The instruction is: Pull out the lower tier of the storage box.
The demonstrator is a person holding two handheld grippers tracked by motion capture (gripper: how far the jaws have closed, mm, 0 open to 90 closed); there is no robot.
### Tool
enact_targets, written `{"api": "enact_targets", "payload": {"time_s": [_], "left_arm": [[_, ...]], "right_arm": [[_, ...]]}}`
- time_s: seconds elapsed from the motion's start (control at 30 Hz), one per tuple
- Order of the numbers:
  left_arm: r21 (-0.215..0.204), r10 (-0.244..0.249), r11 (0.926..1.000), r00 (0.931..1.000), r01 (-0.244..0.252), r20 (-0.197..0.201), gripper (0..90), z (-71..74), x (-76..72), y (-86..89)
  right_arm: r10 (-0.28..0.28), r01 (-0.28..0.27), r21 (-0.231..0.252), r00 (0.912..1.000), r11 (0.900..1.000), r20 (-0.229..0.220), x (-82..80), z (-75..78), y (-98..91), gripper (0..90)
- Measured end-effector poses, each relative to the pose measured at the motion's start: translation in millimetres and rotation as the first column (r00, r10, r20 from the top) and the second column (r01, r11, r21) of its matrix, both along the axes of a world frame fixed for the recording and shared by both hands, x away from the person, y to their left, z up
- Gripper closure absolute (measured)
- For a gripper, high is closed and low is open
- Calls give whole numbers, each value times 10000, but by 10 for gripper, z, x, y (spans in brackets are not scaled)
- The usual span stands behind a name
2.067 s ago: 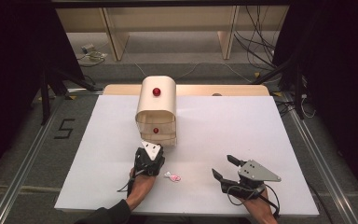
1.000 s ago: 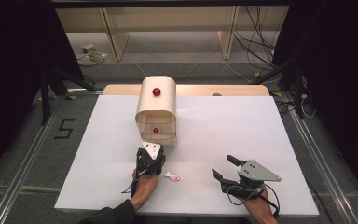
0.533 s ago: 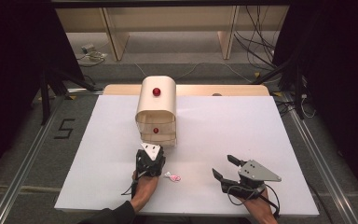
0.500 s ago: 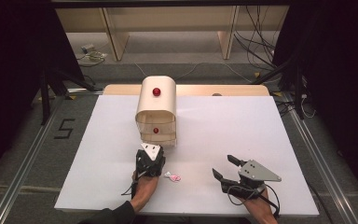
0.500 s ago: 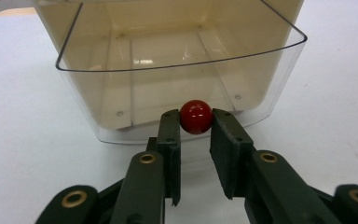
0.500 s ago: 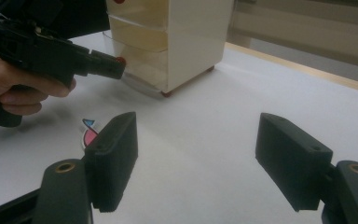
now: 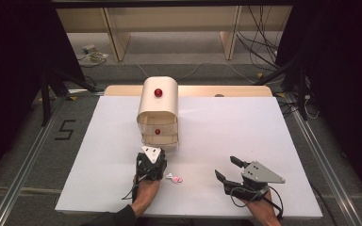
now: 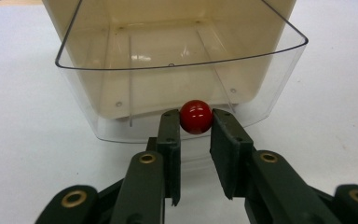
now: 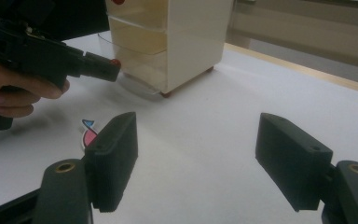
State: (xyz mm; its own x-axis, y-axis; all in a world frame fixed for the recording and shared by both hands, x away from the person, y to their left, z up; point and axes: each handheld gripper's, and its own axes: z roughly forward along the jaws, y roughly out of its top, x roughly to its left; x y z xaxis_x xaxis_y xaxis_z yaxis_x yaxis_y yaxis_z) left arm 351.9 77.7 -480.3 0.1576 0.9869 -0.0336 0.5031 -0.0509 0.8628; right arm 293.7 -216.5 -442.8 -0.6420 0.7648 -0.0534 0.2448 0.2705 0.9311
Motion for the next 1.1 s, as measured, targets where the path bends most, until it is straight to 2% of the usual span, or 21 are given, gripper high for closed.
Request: {"api": "enact_targets", "payload": {"time_s": [0.8, 1.1], "left_arm": [[10, -85, 10000, 9999, 85, -94, 729, 10, -72, 21], [-144, -81, 9999, 9998, 79, -159, 728, 16, -102, 25]], "right_arm": [[-57, 57, 36, 10000, 10000, 33, -1, 2, -7, 305], [-83, 83, 22, 10000, 10000, 17, -6, 6, -12, 305]]}}
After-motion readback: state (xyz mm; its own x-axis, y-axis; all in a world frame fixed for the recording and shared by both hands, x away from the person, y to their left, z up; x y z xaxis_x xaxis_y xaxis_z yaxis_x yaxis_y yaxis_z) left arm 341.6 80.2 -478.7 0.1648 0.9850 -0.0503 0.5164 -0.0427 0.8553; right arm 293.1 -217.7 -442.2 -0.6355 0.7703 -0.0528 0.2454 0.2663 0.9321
